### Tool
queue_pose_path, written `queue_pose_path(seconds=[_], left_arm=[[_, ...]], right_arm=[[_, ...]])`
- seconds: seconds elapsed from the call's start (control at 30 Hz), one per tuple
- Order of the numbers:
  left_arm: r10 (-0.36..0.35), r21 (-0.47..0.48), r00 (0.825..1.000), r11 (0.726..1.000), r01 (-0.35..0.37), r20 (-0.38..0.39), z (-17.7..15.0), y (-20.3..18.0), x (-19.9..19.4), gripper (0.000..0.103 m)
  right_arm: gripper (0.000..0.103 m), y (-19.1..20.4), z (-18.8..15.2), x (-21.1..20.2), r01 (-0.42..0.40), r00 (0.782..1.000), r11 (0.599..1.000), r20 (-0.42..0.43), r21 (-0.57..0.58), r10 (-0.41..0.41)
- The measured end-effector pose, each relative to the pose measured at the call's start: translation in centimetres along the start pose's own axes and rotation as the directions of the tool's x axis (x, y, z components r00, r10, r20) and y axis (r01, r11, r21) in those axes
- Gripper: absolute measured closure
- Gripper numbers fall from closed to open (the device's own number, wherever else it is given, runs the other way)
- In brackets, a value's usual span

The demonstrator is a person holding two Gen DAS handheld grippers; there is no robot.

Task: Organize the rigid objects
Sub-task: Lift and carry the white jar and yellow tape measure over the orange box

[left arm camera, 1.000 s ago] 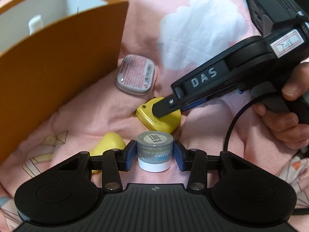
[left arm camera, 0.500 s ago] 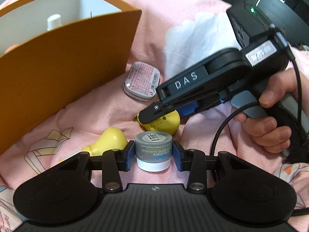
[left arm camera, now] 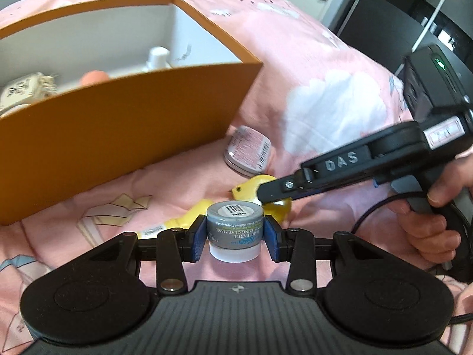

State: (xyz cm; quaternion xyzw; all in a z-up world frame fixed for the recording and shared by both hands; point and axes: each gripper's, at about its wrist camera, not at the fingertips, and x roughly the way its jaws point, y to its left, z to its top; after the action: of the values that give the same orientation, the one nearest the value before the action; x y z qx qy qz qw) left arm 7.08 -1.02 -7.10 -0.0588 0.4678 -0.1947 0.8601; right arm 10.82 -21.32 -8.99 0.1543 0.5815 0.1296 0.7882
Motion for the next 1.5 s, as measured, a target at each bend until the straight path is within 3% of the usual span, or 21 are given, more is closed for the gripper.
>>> queue_pose_path(seconds=[0.57, 0.8, 1.13, 1.37, 1.5], left_arm=[[0.046, -0.043, 0.989, 0.998, -0.04, 0.144, 2.7, 0.3, -5.7, 0.057], [0.071, -0.061, 0.975, 0.996, -0.06, 0.208, 4.9, 1.2, -7.7, 0.057], [0.179, -0.13, 0.945, 0.98, -0.148, 0.275, 8.6, 4.5, -9.3, 0.057], [0.222, -0.17, 0.941, 0.969, -0.182, 0.256, 10.7, 7.1, -7.5, 0.057], [0.196, -0.189, 0.959, 0.969, -0.158, 0.204, 11.1, 9.1, -5.9, 0.057]], right_arm=[[0.081, 6.2, 1.0, -5.5, 0.007, 0.985, 0.965, 0.168, -0.261, 0.038], [0.084, 9.1, 3.0, -8.2, -0.014, 0.971, 0.935, 0.217, -0.355, 0.097], [0.085, 13.5, 7.0, -9.2, -0.049, 0.947, 0.893, 0.263, -0.448, 0.184], [0.085, 15.5, 9.9, -7.2, -0.062, 0.948, 0.895, 0.255, -0.442, 0.192], [0.085, 16.0, 11.1, -5.0, -0.051, 0.959, 0.906, 0.233, -0.42, 0.162]])
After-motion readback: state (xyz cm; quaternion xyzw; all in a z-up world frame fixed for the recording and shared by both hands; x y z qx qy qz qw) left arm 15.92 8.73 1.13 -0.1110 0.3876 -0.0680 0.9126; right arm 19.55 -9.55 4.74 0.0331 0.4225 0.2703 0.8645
